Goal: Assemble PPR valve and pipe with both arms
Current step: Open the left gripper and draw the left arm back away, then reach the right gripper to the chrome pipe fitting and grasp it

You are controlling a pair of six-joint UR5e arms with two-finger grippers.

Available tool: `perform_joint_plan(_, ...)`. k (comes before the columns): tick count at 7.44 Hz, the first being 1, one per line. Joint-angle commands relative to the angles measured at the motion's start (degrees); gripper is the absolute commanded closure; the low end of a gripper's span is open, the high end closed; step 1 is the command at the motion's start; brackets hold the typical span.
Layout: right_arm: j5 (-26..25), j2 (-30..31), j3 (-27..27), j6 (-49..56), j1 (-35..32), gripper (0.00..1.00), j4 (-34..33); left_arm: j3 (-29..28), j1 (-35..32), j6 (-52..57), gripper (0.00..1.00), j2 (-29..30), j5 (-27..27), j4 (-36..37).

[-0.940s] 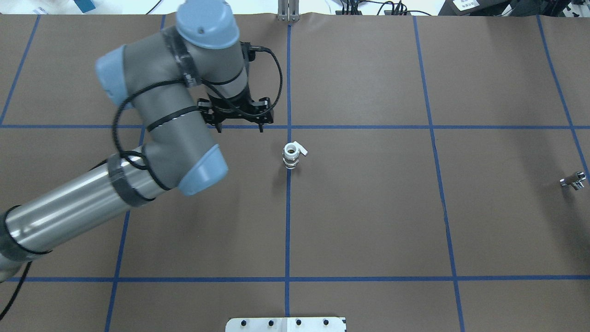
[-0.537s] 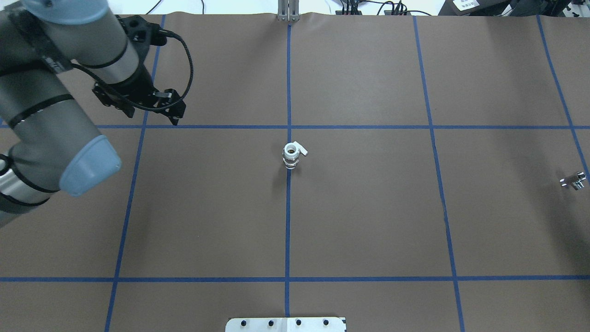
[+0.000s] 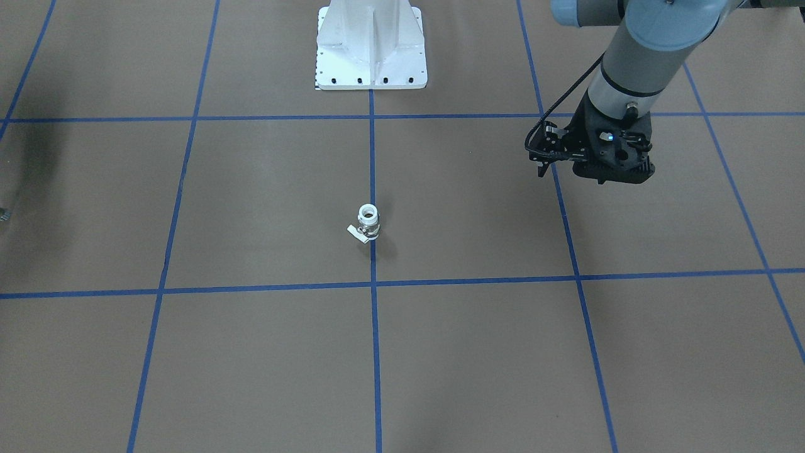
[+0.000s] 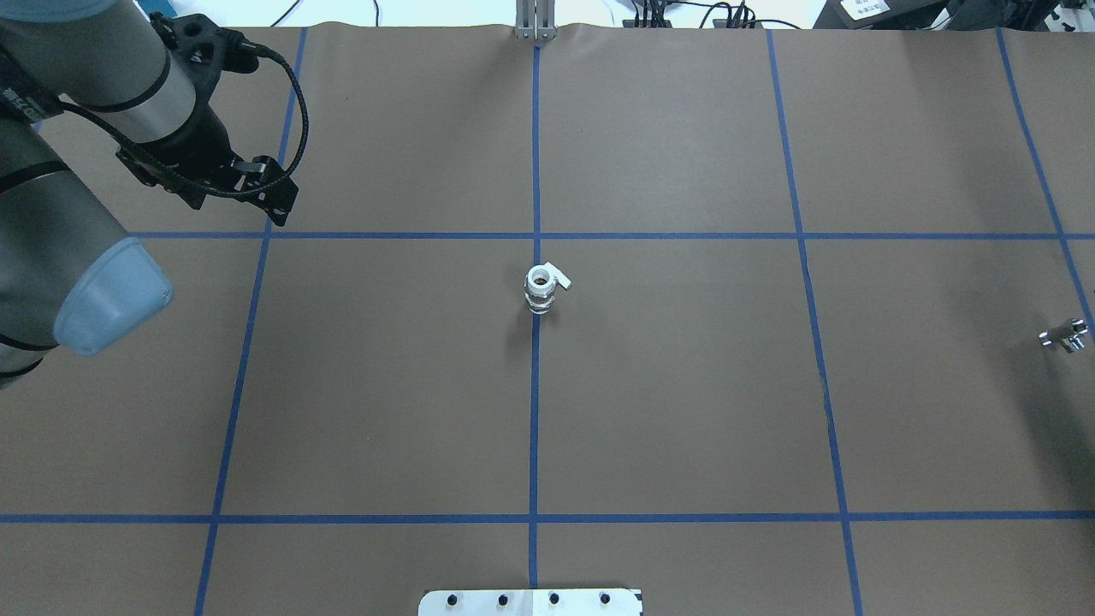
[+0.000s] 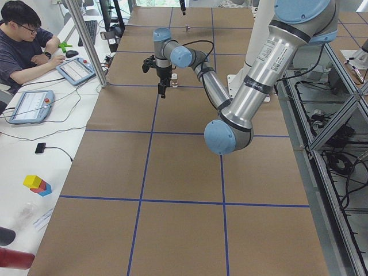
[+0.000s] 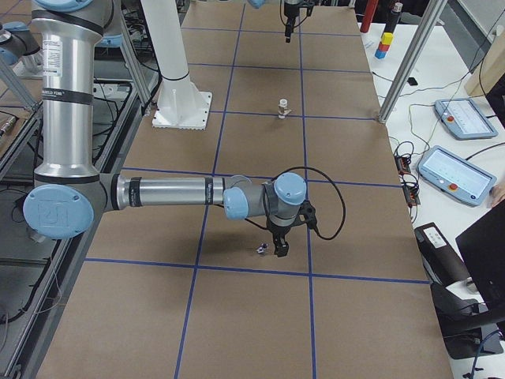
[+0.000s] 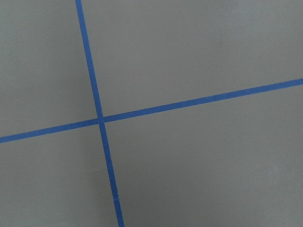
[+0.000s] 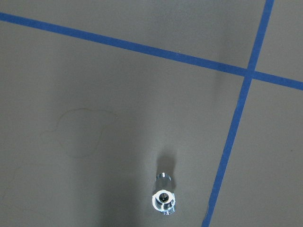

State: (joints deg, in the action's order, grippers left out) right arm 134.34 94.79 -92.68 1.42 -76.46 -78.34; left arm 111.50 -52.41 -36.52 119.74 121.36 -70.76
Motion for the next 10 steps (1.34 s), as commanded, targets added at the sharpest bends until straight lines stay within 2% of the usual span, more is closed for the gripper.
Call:
perform_joint_plan(1,0.22,0.66,4.88,-5.68,4.01,0.0,11.1,0.03,-0.06,0.05,0.0,-0.03,0.02,0.01)
perform_joint_plan(5,-0.39,0.31,5.14,-6.51,6.67,0.01,10.93,0.03,0.2,0.05,0.0,-0.03,0.02,0.01)
perform_joint_plan(8,-2.5,0.22,5.23,-6.51,7.99,0.28,10.76,-0.05,0.29,0.05,0.0,-0.04,0.11,0.01)
perform_joint_plan(10,-2.51,0.22,5.32,-6.51,8.6,0.34,10.67,-0.05,0.2,0.05,0.0,-0.12,0.02,0.01)
